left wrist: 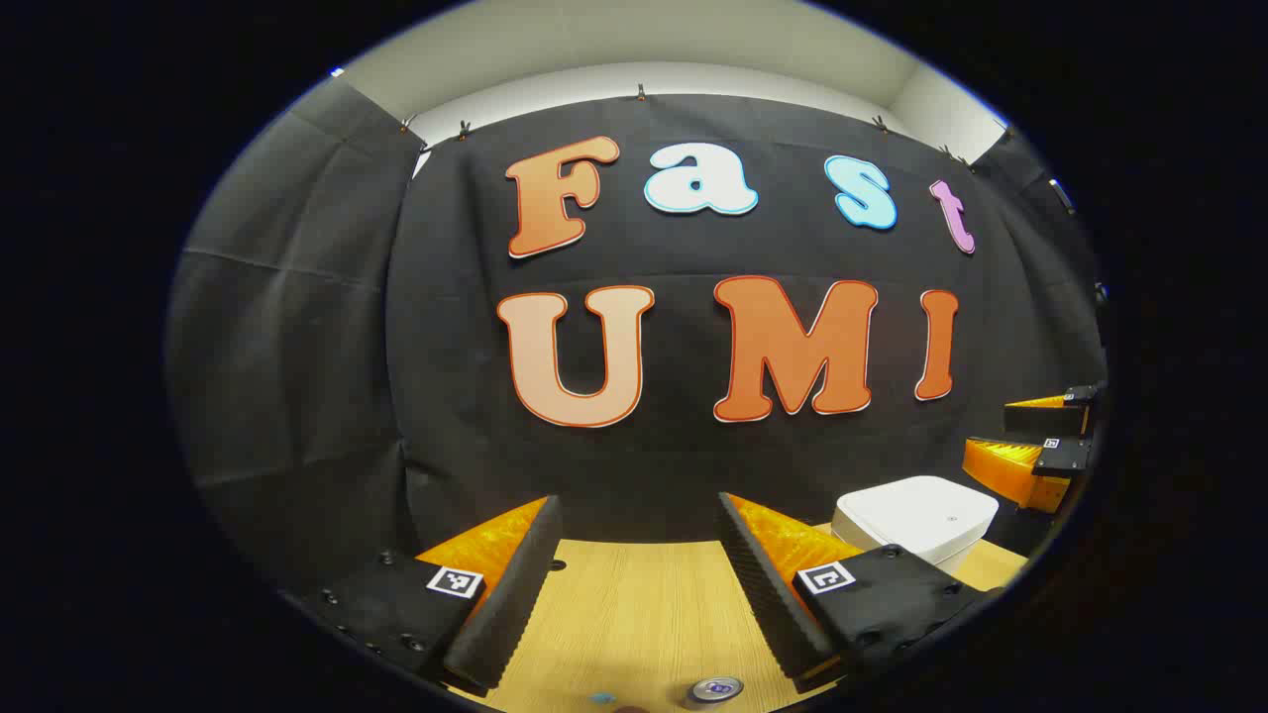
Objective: Press the lid of the desktop garbage bin to open it, pick up the crumpled paper on the desktop and throw it into the bin, then pick up the pop can on the desktop and drop it into the bin, and finally close the garbage bin lid.
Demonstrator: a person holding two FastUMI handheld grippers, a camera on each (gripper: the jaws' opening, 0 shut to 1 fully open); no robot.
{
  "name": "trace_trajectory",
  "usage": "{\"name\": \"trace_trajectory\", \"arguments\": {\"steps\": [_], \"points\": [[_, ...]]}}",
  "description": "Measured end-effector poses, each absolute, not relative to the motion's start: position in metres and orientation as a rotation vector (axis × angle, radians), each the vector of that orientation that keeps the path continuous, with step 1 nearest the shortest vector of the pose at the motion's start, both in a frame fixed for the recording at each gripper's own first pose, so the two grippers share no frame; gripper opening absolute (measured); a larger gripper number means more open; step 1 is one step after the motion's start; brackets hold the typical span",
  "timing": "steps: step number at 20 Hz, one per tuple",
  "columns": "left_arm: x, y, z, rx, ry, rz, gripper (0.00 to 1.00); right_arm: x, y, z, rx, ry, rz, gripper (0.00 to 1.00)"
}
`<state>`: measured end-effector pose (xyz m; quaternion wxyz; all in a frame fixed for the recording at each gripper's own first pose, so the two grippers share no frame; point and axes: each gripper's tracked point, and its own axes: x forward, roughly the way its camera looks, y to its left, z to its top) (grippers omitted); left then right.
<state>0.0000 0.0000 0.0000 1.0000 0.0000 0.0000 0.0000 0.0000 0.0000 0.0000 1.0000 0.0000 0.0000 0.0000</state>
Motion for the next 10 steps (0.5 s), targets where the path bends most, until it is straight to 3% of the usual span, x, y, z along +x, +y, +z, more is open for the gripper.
{"name": "trace_trajectory", "arguments": {"steps": [2, 3, 4, 10], "points": [[-0.003, 0.001, 0.001, 0.017, -0.006, 0.006, 1.0, -0.001, -0.001, 0.0, -0.004, 0.002, 0.002, 0.98], [-0.002, -0.001, 0.001, 0.023, -0.008, 0.004, 0.95, -0.001, -0.001, 0.0, -0.005, 0.002, 0.002, 0.98], [-0.003, -0.002, 0.001, 0.028, -0.009, 0.001, 1.0, 0.0, -0.002, 0.0, -0.004, 0.004, 0.002, 0.98], [-0.007, -0.003, -0.001, 0.04, -0.001, 0.012, 0.99, 0.005, -0.013, -0.002, -0.008, 0.012, -0.005, 0.98]]}}
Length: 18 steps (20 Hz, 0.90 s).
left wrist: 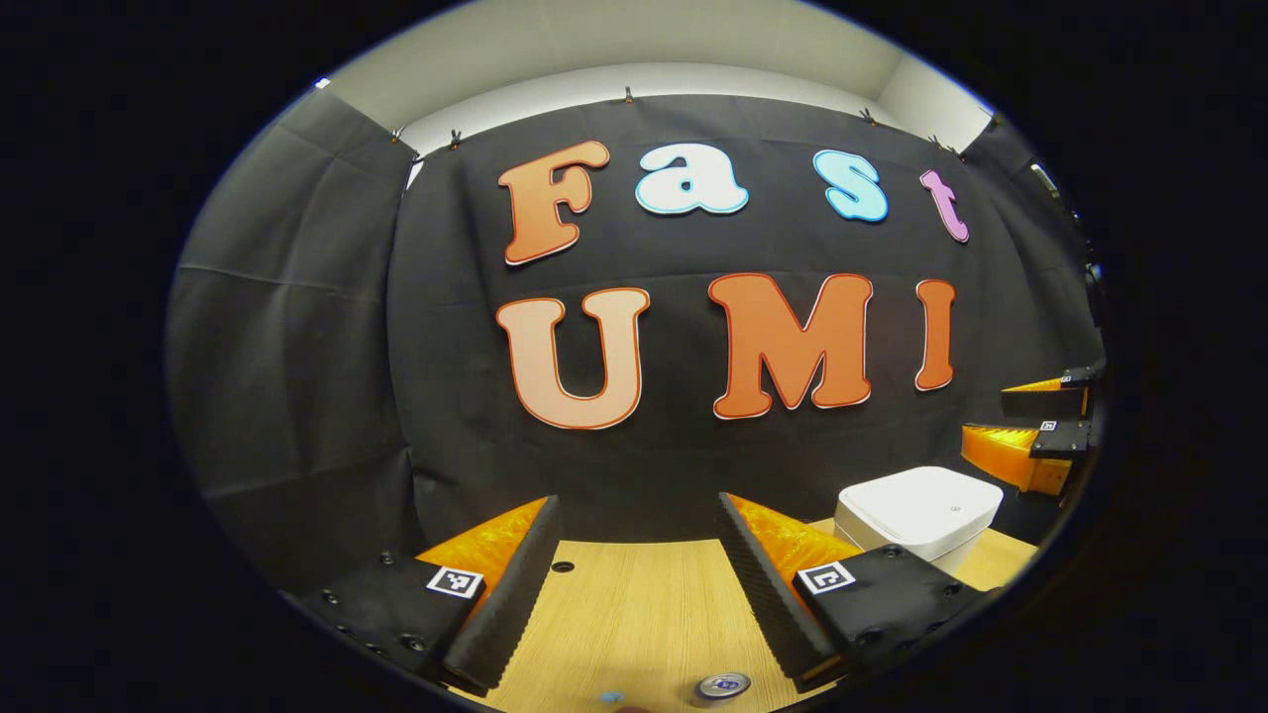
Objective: Press the lid of the desktop garbage bin to open it, pick up the crumpled paper on the desktop and throw it into the bin, then pick up the pop can on the desktop and drop it into the bin, and finally close the garbage bin lid.
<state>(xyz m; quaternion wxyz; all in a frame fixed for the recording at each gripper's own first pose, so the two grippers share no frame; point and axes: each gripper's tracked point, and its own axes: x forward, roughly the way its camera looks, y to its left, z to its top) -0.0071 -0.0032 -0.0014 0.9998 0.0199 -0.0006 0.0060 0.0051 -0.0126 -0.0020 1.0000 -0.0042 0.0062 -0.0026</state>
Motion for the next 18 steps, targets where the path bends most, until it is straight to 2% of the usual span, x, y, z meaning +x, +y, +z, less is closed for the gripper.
{"name": "trace_trajectory", "arguments": {"steps": [8, 11, 13, 14, 15, 16, 17, 18], "points": [[-0.012, -0.003, -0.005, 0.086, 0.001, 0.045, 0.99, 0.022, -0.04, -0.006, 0.0, 0.025, -0.033, 0.95], [-0.014, -0.001, -0.009, 0.081, 0.013, 0.069, 1.0, 0.032, -0.051, -0.012, -0.005, 0.041, -0.041, 0.84], [-0.014, 0.002, -0.011, 0.085, 0.02, 0.089, 0.99, 0.04, -0.058, -0.02, -0.01, 0.062, -0.05, 0.56], [-0.016, 0.005, -0.013, 0.087, 0.022, 0.1, 0.99, 0.044, -0.057, -0.027, -0.007, 0.081, -0.039, 0.48], [-0.017, 0.006, -0.014, 0.089, 0.025, 0.11, 0.99, 0.047, -0.06, -0.034, 0.0, 0.1, -0.043, 0.36], [-0.017, 0.008, -0.014, 0.091, 0.029, 0.121, 0.99, 0.05, -0.065, -0.039, 0.01, 0.112, -0.055, 0.29], [-0.018, 0.009, -0.014, 0.091, 0.034, 0.13, 0.99, 0.054, -0.07, -0.044, 0.024, 0.12, -0.063, 0.16], [-0.019, 0.011, -0.016, 0.094, 0.038, 0.14, 0.99, 0.055, -0.066, -0.049, 0.045, 0.129, -0.043, 0.11]]}}
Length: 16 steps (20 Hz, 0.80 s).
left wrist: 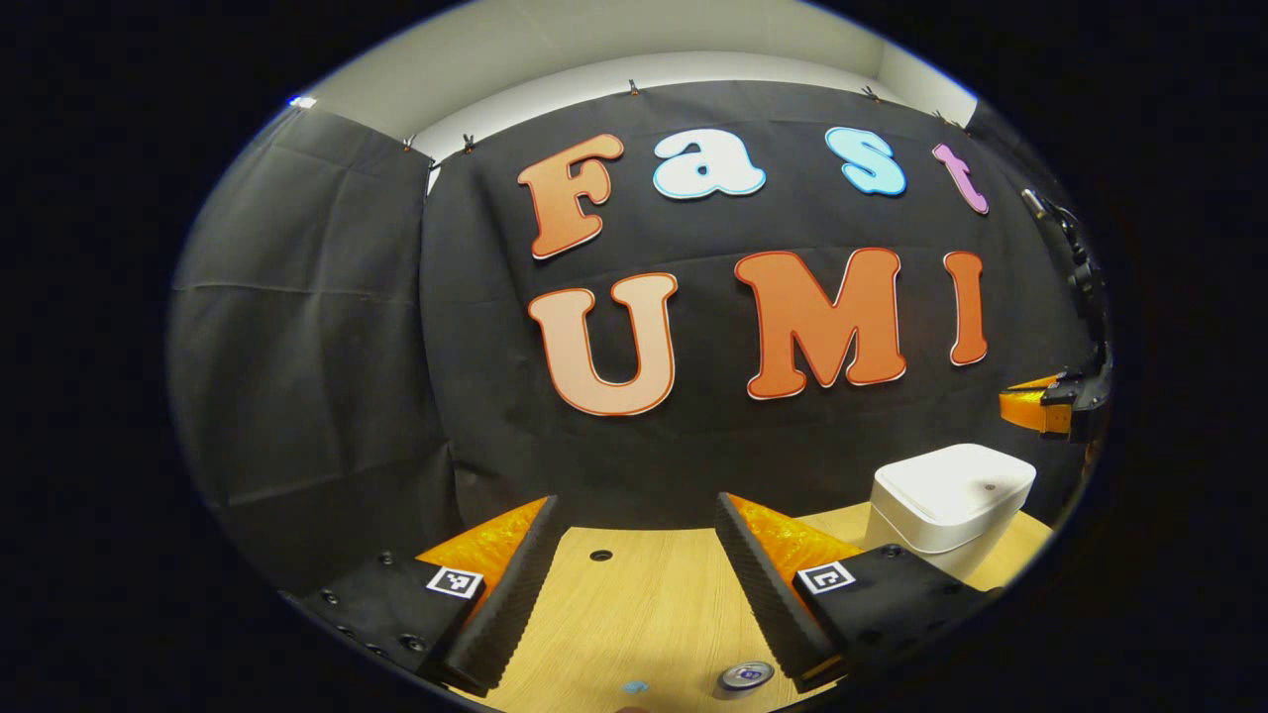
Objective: Press the lid of the desktop garbage bin to open it, pick up the crumpled paper on the desktop and throw it into the bin, then pick up the pop can on the desktop and drop it into the bin, and finally close the garbage bin lid.
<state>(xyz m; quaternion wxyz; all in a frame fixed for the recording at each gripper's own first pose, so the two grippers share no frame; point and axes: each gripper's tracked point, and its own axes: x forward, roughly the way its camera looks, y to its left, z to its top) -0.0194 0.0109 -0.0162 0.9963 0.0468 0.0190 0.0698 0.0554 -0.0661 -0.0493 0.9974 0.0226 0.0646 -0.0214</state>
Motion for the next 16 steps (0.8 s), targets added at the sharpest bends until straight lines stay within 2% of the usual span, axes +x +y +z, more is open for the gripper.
{"name": "trace_trajectory", "arguments": {"steps": [1, 3, 12, 13, 16], "points": [[-0.02, 0.013, -0.017, 0.096, 0.044, 0.149, 1.0, 0.058, -0.063, -0.056, 0.065, 0.141, -0.021, 0.06], [-0.022, 0.016, -0.022, 0.098, 0.06, 0.166, 0.99, 0.061, -0.066, -0.075, 0.065, 0.186, -0.019, 0.04], [-0.036, 0.021, -0.058, 0.091, 0.169, 0.219, 1.0, 0.054, -0.055, -0.143, 0.012, 0.345, 0.044, 0.04], [-0.038, 0.02, -0.059, 0.094, 0.174, 0.224, 1.0, 0.055, -0.056, -0.135, 0.006, 0.302, 0.043, 0.04], [-0.04, 0.013, -0.066, 0.105, 0.193, 0.225, 0.99, 0.052, -0.056, -0.142, 0.0, 0.333, 0.057, 0.03]]}}
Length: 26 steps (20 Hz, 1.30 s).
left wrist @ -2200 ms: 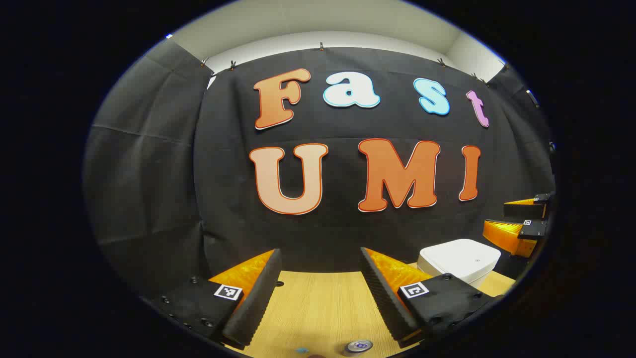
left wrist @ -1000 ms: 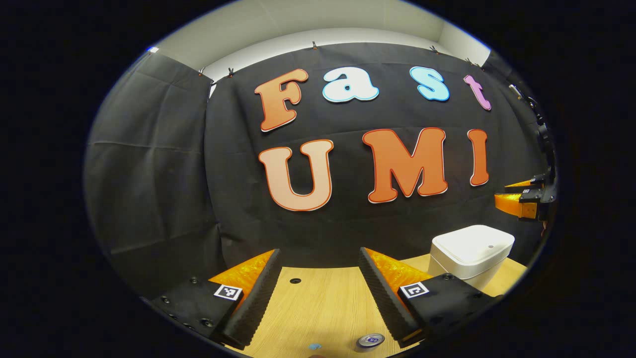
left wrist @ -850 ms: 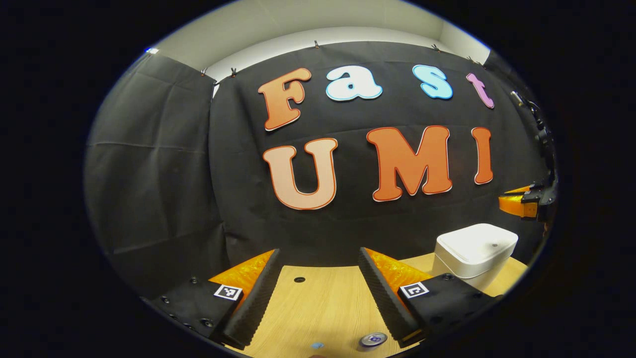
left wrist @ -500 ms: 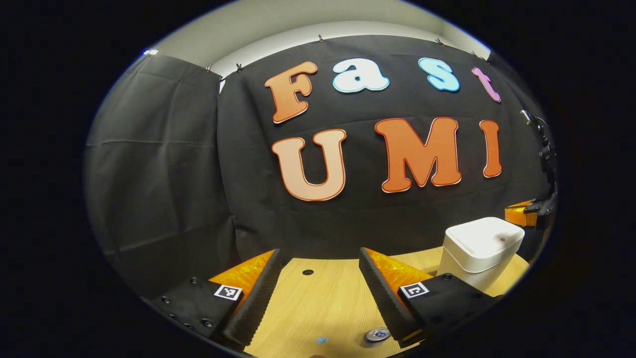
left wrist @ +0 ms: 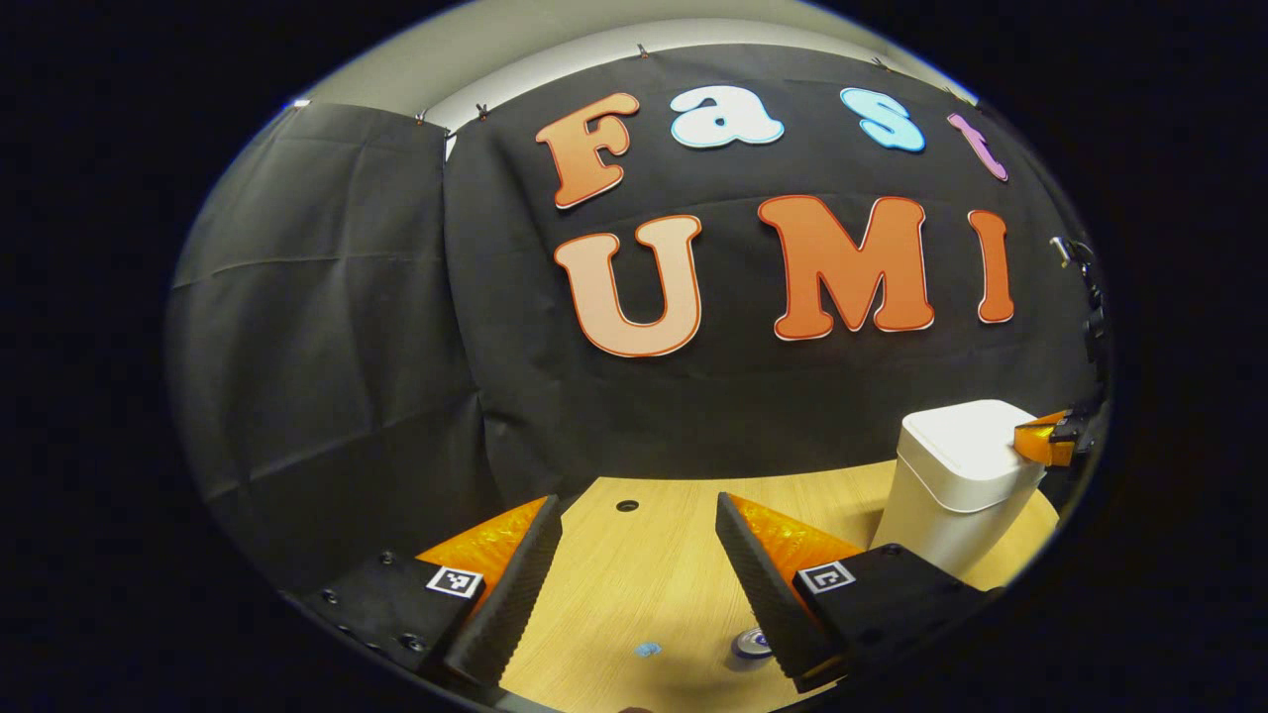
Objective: Press the lid of the desktop garbage bin to open it, pick up the crumpled paper on the desktop and throw it into the bin, then pick up the pop can on the desktop and drop it into the bin, and finally close the garbage bin lid.
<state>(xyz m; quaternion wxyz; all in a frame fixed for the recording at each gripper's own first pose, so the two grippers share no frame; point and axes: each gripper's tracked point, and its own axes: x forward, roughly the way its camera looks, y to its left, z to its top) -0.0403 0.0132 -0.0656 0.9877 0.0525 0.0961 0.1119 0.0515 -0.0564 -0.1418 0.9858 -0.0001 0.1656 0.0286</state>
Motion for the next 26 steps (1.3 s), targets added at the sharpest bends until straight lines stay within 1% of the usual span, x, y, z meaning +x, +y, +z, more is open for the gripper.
{"name": "trace_trajectory", "arguments": {"steps": [1, 6, 8, 12, 14, 16, 18, 19, 22, 23, 24, 25, 26], "points": [[-0.04, 0.01, -0.067, 0.113, 0.198, 0.224, 0.99, 0.052, -0.056, -0.144, 0.007, 0.334, 0.063, 0.01], [-0.04, -0.009, -0.069, 0.128, 0.205, 0.216, 0.99, 0.049, -0.059, -0.137, -0.021, 0.277, 0.107, 0.01], [-0.043, -0.01, -0.067, 0.13, 0.203, 0.23, 1.0, 0.05, -0.056, -0.128, -0.043, 0.247, 0.146, 0.01], [-0.05, 0.004, -0.07, 0.15, 0.205, 0.288, 1.0, 0.051, -0.051, -0.091, -0.071, 0.108, 0.204, 0.02], [-0.053, 0.011, -0.072, 0.151, 0.205, 0.3, 0.99, 0.049, -0.048, -0.071, -0.091, 0.033, 0.22, 0.02], [-0.052, 0.019, -0.078, 0.15, 0.209, 0.297, 0.99, 0.048, -0.044, -0.053, -0.09, -0.02, 0.227, 0.04], [-0.048, 0.028, -0.086, 0.141, 0.226, 0.289, 1.0, 0.045, -0.037, -0.04, -0.095, -0.054, 0.223, 0.1], [-0.046, 0.032, -0.089, 0.135, 0.233, 0.281, 1.0, 0.045, -0.033, -0.037, -0.108, -0.064, 0.215, 0.14], [-0.039, 0.038, -0.104, 0.116, 0.258, 0.227, 1.0, 0.039, -0.017, -0.042, -0.134, -0.047, 0.205, 0.25], [-0.036, 0.038, -0.113, 0.106, 0.274, 0.199, 0.95, 0.037, -0.008, -0.044, -0.128, -0.038, 0.207, 0.31], [-0.036, 0.04, -0.122, 0.099, 0.299, 0.175, 1.0, 0.035, 0.001, -0.047, -0.118, -0.024, 0.214, 0.37], [-0.034, 0.04, -0.13, 0.092, 0.32, 0.153, 0.99, 0.033, 0.012, -0.052, -0.105, -0.006, 0.22, 0.47], [-0.031, 0.041, -0.14, 0.082, 0.344, 0.13, 0.99, 0.031, 0.023, -0.058, -0.092, 0.013, 0.23, 0.52]]}}
